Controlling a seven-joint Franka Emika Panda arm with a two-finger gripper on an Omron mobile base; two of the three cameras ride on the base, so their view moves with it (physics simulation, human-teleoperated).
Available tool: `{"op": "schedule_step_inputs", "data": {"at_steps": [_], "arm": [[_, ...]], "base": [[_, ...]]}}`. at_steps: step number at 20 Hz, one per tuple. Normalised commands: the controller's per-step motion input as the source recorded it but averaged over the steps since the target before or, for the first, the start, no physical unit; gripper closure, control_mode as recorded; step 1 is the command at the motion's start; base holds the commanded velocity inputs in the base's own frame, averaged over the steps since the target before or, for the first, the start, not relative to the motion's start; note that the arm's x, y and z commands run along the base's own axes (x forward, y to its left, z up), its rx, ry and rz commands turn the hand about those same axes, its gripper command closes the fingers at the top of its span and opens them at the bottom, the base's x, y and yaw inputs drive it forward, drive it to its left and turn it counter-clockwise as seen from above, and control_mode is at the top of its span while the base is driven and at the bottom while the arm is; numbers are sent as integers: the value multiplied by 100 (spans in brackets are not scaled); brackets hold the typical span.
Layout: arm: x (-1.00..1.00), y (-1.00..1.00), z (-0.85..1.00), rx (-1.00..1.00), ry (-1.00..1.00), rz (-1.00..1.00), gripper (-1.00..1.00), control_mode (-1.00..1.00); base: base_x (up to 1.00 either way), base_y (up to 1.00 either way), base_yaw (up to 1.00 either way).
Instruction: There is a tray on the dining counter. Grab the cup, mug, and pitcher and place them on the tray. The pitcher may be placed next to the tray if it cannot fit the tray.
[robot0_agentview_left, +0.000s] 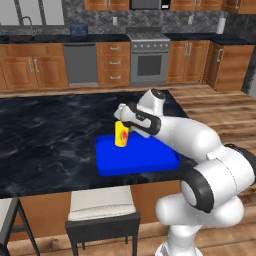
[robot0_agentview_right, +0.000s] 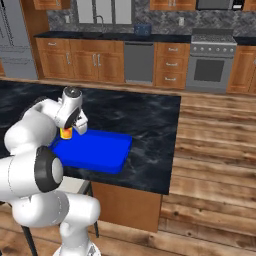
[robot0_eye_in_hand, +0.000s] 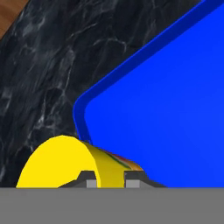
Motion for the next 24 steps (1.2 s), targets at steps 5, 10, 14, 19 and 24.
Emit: {"op": "schedule_step_inputs", "data": {"at_steps": [5,10,14,19,24], "arm": [[13,14,-6,0,3,0,100,-100],[18,14,-12,0,1,0,100,-100],[24,7,-18,0,0,0,100,-100],[20,0,-24,0,0,0,100,-100],[16,0,-24,0,0,0,100,-100]], "base": [[0,0,0],[0,0,0],[0,0,0],[0,0,0],[0,0,0]]}}
